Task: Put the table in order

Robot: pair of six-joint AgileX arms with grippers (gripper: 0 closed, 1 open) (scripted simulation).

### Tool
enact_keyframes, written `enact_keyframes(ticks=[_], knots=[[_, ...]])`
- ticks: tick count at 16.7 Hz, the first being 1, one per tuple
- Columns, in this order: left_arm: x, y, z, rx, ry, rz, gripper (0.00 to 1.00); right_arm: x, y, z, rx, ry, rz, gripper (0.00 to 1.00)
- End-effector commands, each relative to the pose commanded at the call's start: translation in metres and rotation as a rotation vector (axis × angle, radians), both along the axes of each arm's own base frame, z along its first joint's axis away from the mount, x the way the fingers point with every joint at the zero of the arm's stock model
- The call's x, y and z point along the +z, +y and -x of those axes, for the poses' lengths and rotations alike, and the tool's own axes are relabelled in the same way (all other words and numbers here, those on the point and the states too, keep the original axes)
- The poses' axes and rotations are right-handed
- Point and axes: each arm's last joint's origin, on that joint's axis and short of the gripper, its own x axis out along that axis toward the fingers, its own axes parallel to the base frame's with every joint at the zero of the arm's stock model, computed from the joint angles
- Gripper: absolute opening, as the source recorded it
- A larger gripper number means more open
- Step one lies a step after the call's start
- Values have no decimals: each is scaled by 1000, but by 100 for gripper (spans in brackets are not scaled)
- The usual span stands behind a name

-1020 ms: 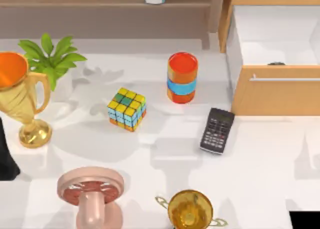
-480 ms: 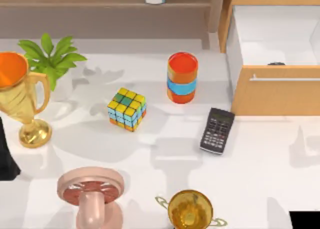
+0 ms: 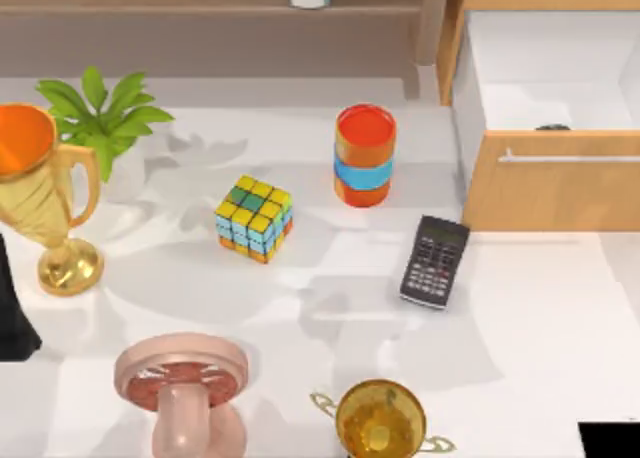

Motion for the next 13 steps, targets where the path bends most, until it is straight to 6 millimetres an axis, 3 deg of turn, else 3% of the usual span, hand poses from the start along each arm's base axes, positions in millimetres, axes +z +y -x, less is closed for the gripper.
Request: enact_keyframes(ticks=[3, 7, 10, 13], knots=[[0, 0, 0, 0, 0, 0, 100, 0, 13, -76, 33, 205, 26, 100], [0, 0, 0, 0, 0, 0, 100, -40, 33, -166, 75, 457, 61, 100], [0, 0, 0, 0, 0, 0, 100, -85, 44, -211, 98, 616, 82, 100], [0, 0, 0, 0, 0, 0, 100, -123, 50, -235, 108, 730, 95, 100]])
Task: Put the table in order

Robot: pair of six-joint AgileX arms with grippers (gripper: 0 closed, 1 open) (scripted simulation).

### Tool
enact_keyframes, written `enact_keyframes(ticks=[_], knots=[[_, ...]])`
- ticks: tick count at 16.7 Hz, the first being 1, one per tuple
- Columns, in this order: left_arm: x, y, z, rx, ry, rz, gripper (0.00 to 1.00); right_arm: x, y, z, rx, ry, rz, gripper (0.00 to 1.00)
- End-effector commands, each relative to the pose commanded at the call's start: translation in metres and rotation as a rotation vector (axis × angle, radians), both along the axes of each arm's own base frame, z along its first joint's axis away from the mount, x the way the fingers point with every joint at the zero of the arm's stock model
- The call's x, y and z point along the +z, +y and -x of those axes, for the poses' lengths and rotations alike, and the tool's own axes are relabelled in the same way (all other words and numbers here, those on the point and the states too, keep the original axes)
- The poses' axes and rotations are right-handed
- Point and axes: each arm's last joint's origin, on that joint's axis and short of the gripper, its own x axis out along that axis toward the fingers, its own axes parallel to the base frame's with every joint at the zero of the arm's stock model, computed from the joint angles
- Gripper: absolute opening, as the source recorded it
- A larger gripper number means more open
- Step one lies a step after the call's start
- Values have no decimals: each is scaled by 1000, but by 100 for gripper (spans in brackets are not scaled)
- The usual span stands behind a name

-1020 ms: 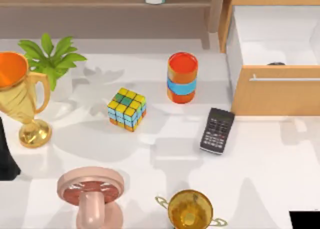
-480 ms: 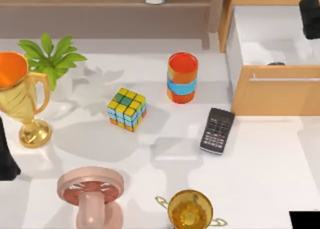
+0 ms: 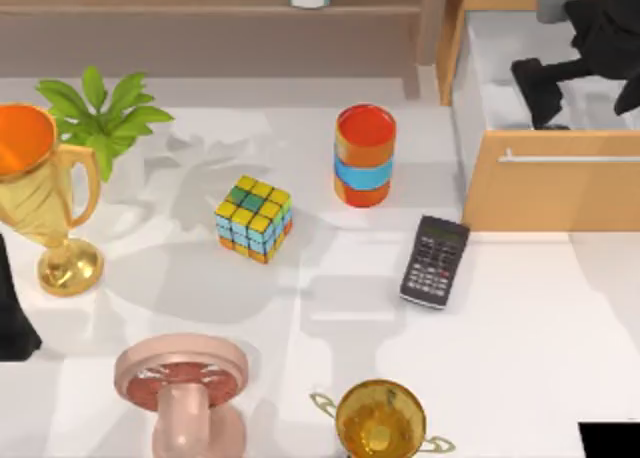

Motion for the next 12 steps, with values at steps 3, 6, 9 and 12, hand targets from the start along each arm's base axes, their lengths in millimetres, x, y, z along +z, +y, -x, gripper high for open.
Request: enact_keyframes(ticks=[3, 6, 9, 12], knots=[[0, 0, 0, 0, 0, 0, 100, -18, 1, -9, -1, 51, 6, 100], [0, 0, 0, 0, 0, 0, 100, -20, 1, -10, -2, 54, 6, 100], [0, 0, 0, 0, 0, 0, 100, -20, -1, -10, -5, 55, 6, 100], [0, 0, 0, 0, 0, 0, 100, -23, 0, -9, -2, 54, 7, 100]])
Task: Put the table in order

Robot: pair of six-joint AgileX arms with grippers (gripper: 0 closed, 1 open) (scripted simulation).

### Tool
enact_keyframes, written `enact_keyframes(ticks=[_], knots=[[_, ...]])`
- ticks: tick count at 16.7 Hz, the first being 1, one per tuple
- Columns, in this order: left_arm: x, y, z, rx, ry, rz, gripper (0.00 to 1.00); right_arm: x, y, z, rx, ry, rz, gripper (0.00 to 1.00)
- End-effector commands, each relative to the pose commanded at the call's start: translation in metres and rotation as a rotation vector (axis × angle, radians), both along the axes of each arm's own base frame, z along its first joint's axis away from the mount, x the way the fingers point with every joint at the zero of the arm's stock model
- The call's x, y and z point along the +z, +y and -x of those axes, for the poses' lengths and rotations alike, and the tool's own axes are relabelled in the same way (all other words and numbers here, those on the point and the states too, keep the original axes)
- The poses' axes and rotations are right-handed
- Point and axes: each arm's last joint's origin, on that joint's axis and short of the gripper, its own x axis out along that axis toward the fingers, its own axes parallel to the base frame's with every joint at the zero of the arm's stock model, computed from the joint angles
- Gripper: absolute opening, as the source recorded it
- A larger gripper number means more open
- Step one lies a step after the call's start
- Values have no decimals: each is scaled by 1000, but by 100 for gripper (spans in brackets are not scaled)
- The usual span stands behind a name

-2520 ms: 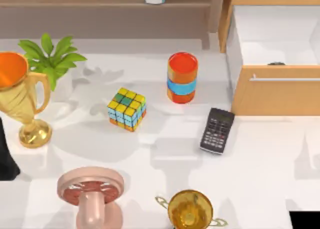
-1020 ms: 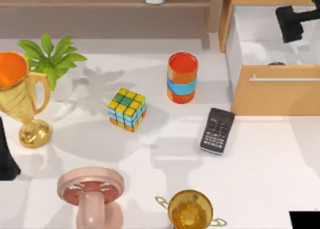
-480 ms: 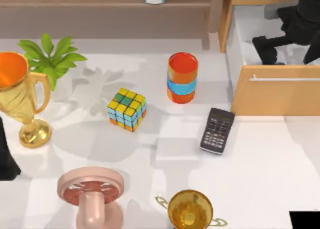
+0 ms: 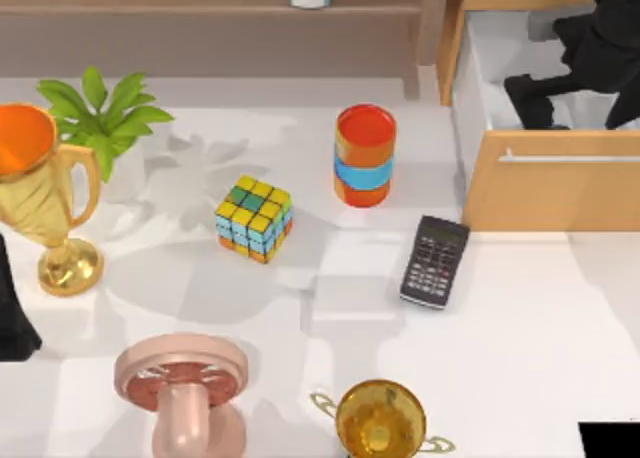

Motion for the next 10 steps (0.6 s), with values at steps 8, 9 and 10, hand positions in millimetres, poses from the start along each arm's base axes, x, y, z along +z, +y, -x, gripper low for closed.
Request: enact_keyframes(ticks=[8, 9, 10], knots=[[0, 0, 0, 0, 0, 0, 100, -25, 1, -4, 1, -1, -1, 100], [0, 0, 0, 0, 0, 0, 100, -26, 1, -4, 0, 1, -1, 100], [0, 0, 0, 0, 0, 0, 100, -26, 1, -4, 0, 1, -1, 100]])
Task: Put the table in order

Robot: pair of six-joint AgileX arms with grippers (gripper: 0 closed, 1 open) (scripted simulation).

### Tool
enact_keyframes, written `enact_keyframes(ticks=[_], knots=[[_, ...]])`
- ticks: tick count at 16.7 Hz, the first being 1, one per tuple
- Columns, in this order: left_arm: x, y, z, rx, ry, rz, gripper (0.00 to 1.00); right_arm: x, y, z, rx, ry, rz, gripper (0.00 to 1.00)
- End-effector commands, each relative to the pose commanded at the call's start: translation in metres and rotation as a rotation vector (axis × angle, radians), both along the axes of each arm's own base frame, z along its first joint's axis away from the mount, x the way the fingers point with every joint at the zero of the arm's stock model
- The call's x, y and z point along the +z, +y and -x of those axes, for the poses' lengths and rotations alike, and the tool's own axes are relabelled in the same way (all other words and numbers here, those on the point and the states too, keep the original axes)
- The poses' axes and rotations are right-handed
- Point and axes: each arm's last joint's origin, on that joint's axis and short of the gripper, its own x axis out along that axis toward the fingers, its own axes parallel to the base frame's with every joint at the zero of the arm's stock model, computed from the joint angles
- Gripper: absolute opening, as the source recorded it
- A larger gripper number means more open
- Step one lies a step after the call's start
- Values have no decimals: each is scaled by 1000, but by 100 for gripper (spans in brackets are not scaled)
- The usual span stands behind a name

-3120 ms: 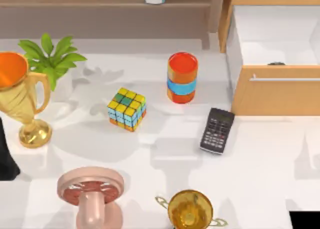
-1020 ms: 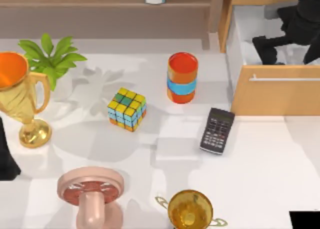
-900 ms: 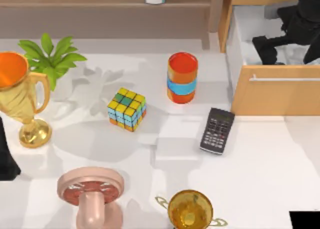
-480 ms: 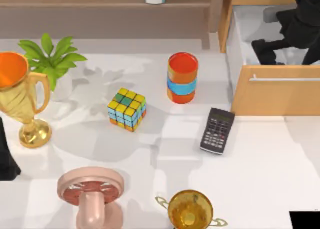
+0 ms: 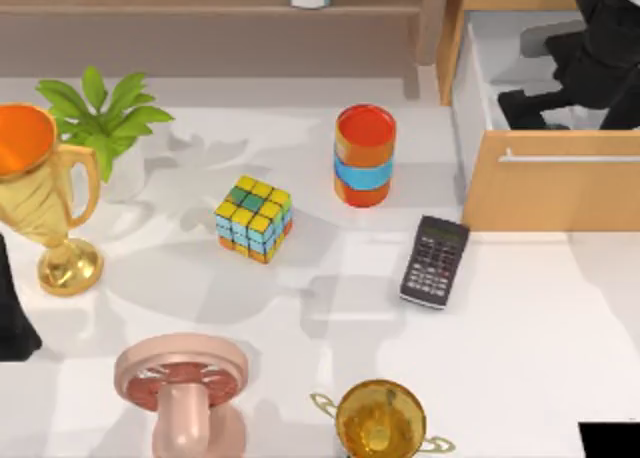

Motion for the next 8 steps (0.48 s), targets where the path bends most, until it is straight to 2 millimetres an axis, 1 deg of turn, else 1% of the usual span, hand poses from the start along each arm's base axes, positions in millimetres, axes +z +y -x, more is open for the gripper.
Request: enact_keyframes(ticks=[2, 8], knots=[[0, 0, 0, 0, 0, 0, 100, 0, 0, 0, 0, 0, 0, 100], [0, 0, 0, 0, 0, 0, 100, 0, 0, 0, 0, 0, 0, 55]])
